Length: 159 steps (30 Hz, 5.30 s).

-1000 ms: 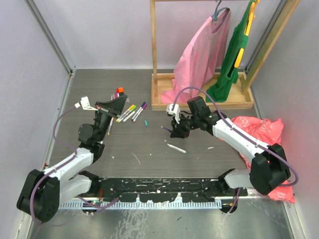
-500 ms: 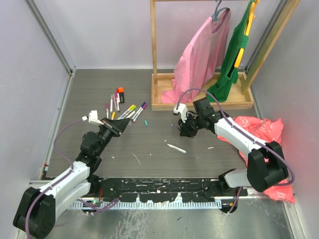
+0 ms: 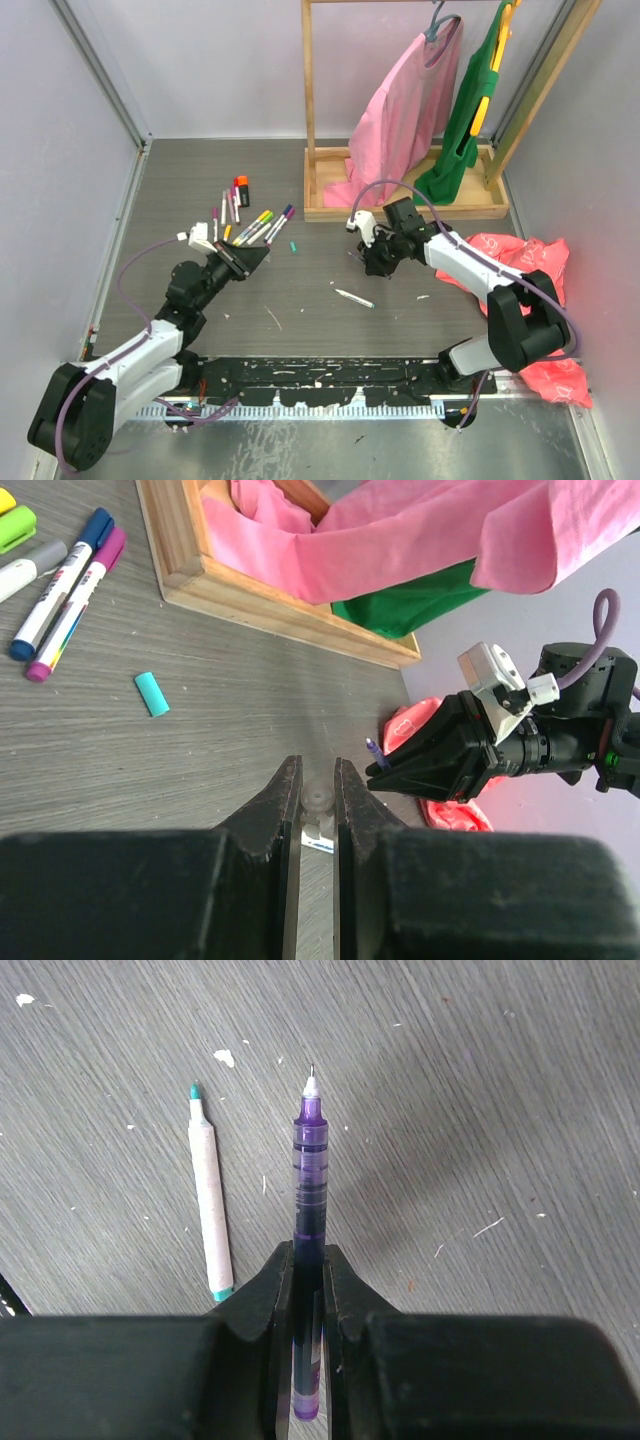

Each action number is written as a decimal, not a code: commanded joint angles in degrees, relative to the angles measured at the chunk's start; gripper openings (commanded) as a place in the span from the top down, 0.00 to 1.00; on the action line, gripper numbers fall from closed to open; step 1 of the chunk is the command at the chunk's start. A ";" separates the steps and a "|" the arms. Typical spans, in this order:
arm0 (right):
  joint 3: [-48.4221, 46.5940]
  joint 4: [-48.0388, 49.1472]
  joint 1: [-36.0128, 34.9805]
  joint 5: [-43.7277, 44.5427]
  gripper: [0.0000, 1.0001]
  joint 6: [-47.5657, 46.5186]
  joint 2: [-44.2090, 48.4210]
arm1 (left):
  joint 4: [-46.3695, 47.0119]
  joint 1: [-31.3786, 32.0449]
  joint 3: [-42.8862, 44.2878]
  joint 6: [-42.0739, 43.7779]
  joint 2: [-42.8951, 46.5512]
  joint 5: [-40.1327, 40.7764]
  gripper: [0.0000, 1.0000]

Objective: Open the pen caps
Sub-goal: Place the pen at the center of the board, then place the pen cap at the center of the board.

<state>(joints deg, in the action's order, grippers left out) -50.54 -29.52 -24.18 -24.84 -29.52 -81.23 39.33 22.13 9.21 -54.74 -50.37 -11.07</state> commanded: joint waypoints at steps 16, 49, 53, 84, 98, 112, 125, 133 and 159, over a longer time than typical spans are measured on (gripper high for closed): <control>-2.04 3.02 -2.21 5.58 0.95 3.41 -4.51 | 4.16 3.47 1.71 0.53 -3.33 -1.32 1.00; -3.95 -1.32 -6.38 6.12 0.78 2.34 -11.71 | 4.50 4.30 1.68 0.38 -4.12 -0.44 1.00; -4.09 -1.42 -6.37 6.03 0.77 2.36 -11.67 | 4.55 4.42 1.82 0.27 -4.42 -0.44 1.00; -5.55 -2.34 -6.09 5.42 0.60 1.06 -3.03 | -11.47 12.68 18.49 0.68 -18.31 9.46 1.00; -5.72 -2.58 -2.31 4.10 0.59 -0.23 4.15 | -38.50 15.13 43.33 -7.79 -39.98 23.56 1.00; -5.51 -2.21 -1.66 4.62 0.58 -0.68 4.11 | -42.25 15.92 57.44 -8.29 -58.01 21.69 1.00; -5.29 -2.14 -1.67 4.54 0.58 -0.75 4.14 | -43.37 15.90 58.82 -8.63 -59.98 22.28 0.78; -5.33 -2.21 -1.68 4.45 0.58 -0.79 4.23 | -43.55 15.78 59.05 -8.13 -59.56 22.32 0.74; -5.21 -3.84 -1.67 1.25 0.58 -2.18 1.60 | -39.01 15.27 47.38 7.46 -40.29 20.42 0.55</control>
<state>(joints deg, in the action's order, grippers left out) -53.91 -32.51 -26.11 -21.93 -30.30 -78.65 -2.74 37.87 59.51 -55.77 -95.94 10.26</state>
